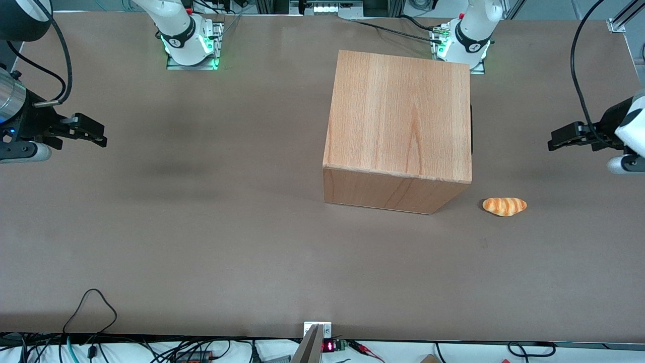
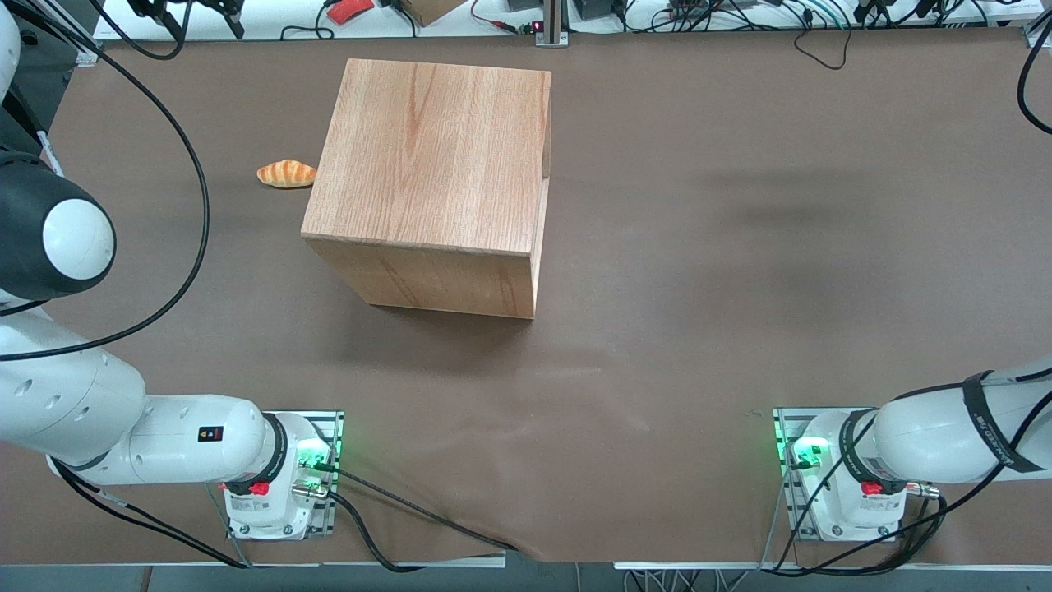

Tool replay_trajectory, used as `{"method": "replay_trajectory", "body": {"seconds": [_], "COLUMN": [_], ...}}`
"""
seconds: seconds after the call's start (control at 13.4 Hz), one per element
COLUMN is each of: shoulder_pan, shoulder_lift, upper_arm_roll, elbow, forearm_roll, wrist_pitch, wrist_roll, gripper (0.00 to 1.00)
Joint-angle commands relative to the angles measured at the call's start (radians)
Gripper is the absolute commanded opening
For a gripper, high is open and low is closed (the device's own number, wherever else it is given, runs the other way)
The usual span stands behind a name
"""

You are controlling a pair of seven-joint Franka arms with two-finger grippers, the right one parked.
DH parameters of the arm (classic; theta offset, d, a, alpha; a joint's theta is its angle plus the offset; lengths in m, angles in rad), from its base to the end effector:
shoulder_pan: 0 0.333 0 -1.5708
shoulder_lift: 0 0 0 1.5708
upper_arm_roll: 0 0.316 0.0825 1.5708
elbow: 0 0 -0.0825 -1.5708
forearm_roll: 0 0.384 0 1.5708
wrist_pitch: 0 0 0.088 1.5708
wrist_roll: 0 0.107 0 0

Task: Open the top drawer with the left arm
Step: 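Move the left gripper toward the black drawer handle on the cabinet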

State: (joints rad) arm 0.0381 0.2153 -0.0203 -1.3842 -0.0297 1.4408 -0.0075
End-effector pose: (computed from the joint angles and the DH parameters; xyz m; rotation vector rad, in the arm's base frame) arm 0.6042 0.0086 0.5761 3.0968 0.0370 -0.2459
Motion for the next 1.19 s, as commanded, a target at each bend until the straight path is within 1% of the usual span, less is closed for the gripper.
{"method": "replay_trajectory", "body": {"seconds": [0.0,0.22,0.3,0.37,0.75,0.89,1.12], "shoulder_pan": [0.005,0.017,0.029,0.043,0.043,0.028,0.028], "shoulder_lift": [0.053,0.067,0.065,0.067,0.064,0.064,0.073], "upper_arm_roll": [-0.006,-0.01,-0.009,-0.009,-0.017,-0.024,-0.032], "elbow": [0.004,-0.056,-0.079,-0.093,-0.11,-0.105,-0.107], "forearm_roll": [0.001,-0.022,-0.068,-0.091,-0.092,-0.088,-0.098], "wrist_pitch": [-0.048,-0.053,-0.05,-0.048,-0.046,-0.045,-0.06], "wrist_roll": [0.017,0.02,0.029,0.041,0.05,0.13,0.133], "gripper": [1.0,1.0,1.0,1.0,1.0,1.0,1.0]}}
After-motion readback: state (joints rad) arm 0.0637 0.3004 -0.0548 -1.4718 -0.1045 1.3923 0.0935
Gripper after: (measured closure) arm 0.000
